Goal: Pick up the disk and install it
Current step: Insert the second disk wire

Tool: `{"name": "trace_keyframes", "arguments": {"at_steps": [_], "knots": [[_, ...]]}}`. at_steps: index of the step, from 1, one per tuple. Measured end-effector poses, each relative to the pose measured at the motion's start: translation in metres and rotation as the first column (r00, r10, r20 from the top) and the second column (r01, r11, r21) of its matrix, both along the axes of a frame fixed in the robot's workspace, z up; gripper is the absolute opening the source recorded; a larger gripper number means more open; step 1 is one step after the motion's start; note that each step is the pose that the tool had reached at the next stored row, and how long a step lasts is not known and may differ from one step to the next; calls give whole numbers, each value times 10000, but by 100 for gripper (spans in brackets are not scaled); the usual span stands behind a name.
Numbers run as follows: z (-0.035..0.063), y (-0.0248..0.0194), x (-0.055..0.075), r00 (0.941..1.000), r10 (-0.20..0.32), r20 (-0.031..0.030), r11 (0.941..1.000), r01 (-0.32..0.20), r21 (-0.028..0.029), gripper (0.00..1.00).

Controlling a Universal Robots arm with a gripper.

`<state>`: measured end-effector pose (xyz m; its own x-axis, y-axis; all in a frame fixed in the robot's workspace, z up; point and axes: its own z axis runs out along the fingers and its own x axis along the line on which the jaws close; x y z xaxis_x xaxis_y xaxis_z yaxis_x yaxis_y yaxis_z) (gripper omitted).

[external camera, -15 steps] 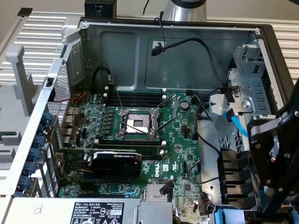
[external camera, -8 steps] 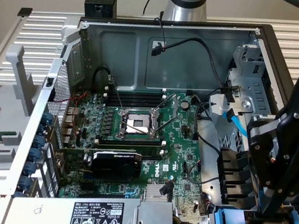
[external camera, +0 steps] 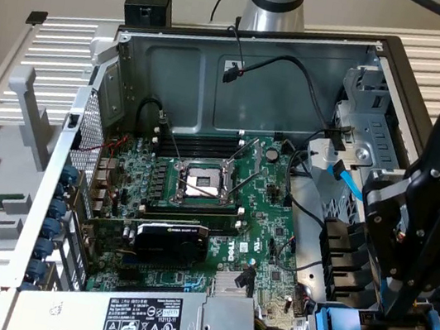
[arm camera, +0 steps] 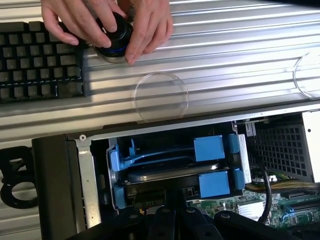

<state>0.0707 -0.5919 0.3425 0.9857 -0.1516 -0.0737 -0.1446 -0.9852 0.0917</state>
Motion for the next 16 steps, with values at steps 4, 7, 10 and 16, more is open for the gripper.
{"name": "trace_keyframes", "arguments": {"at_steps": [4, 7, 10, 16], "knots": [[-10, 4, 0, 10000, 7, 10, 10000, -7, 0, 11], [-19, 10, -1, 10000, 9, 21, 10000, -9, -1, 11], [-26, 14, -1, 10000, 12, 34, 10000, -12, -3, 11], [-37, 15, -2, 10000, 15, 41, 10000, -15, -2, 11]]}}
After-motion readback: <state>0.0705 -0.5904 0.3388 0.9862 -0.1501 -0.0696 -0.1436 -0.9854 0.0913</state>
